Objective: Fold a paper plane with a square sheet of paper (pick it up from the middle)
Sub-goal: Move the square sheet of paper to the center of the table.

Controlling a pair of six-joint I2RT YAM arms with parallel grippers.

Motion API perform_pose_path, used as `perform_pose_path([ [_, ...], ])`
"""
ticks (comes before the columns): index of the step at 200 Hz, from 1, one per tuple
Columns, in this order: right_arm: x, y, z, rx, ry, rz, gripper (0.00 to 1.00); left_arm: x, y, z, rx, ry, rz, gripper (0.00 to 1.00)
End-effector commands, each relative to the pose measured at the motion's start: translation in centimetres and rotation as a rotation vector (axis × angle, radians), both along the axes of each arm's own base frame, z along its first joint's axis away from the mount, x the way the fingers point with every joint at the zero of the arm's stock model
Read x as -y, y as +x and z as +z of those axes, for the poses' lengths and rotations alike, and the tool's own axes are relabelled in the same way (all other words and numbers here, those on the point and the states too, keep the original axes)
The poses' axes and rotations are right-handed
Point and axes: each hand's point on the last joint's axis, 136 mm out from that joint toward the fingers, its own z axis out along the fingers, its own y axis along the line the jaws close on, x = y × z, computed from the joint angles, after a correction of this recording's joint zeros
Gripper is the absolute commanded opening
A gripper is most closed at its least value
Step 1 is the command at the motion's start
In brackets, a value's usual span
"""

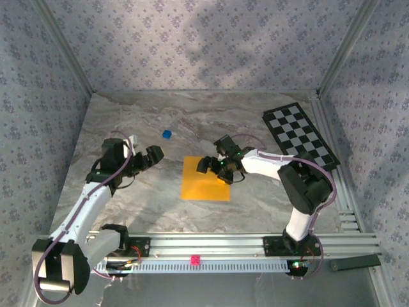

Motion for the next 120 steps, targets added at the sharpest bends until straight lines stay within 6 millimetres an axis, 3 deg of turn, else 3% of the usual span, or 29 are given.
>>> perform_pose_path([
  [1, -0.2, 0.1, -1.3, -0.042, -0.01, -0.026, 0.94, 0.3, -0.2, 0.0, -0.003, -0.012, 0.004, 1.0],
  [51, -2.0, 1.5, -2.1, -0.081, 0.027, -0.085, 0.93, 0.6, 0.7, -0.5, -0.023, 0.002, 0.001, 1.0],
  [73, -3.5, 2.4, -0.1, -0.031, 0.099, -0.08, 0.92, 1.3, 0.8, -0.8, -0.043, 0.022, -0.029, 1.0],
  [88, -3.8, 3.2, 2.2, 0.037, 0.144, -0.078, 0.93, 1.7, 0.9, -1.2, -0.068, 0.044, -0.046, 1.0],
  [109, -2.1, 4.3, 5.3, 0.153, 0.13, -0.116, 0.97, 2.3, 0.9, -1.9, -0.107, 0.097, -0.065, 0.99],
  [120, 0.6, 4.9, 5.9, 0.197, 0.044, -0.187, 0.97, 2.6, 1.0, -2.5, -0.135, 0.132, -0.077, 0.99],
])
